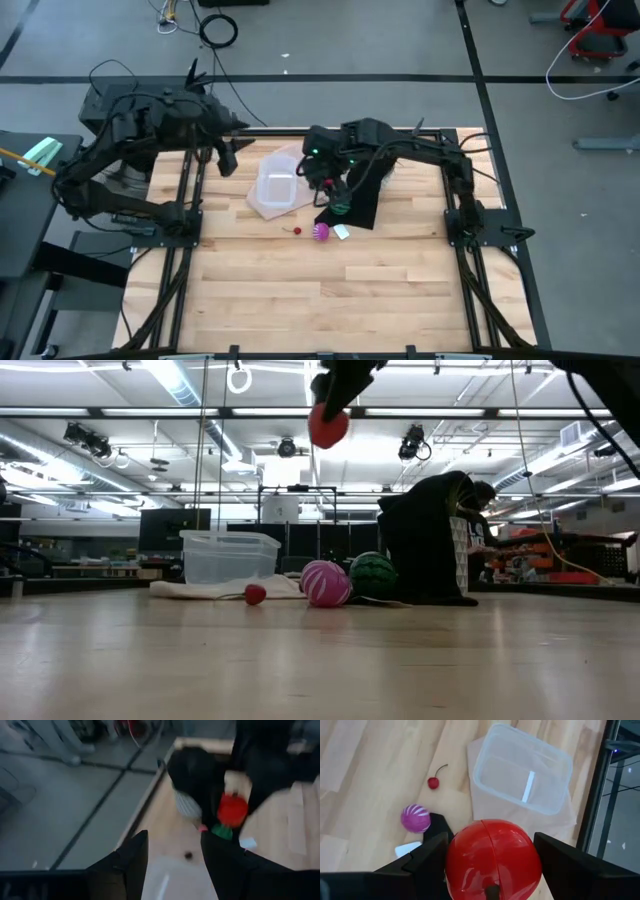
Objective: Pick and placing Produce into tupperware
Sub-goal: Put the red apple into the transparent bin
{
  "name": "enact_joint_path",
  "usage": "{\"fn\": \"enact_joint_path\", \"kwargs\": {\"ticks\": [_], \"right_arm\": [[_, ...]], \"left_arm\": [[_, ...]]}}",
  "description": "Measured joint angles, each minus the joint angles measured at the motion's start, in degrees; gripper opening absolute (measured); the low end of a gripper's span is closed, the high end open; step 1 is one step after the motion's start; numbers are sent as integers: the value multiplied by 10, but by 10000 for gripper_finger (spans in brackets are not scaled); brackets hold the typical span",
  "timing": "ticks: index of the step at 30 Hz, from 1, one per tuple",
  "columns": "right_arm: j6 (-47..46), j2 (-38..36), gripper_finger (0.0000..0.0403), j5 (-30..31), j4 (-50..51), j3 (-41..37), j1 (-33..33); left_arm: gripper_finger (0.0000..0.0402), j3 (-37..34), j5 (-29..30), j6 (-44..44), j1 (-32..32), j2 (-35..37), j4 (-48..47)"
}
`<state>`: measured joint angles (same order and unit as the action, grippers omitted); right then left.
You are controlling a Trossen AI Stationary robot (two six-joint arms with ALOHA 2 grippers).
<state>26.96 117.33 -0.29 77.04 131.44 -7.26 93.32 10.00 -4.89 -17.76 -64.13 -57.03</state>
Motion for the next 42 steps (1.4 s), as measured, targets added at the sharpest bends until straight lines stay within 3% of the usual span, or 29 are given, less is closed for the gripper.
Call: {"fn": "enact_joint_path", "kwargs": {"ticks": [6,20,29,37,42], "right_arm": [[2,33,288,-15,-3,19,-12],[-18,82,293,-49,-30,36,-29],[-43,85,294,-46,-139,35,-27],[-146,94,293,-45,-361,37,-49],[-184,122,294,-59,-392,36,-74]], "left_arm": [[201,0,-1,-3,-38,61,55],[200,0,-24,13,-76,129,12],[197,0,-24,12,-76,128,10],[193,0,-24,12,-76,128,8],[196,0,-23,12,-76,128,7]]}}
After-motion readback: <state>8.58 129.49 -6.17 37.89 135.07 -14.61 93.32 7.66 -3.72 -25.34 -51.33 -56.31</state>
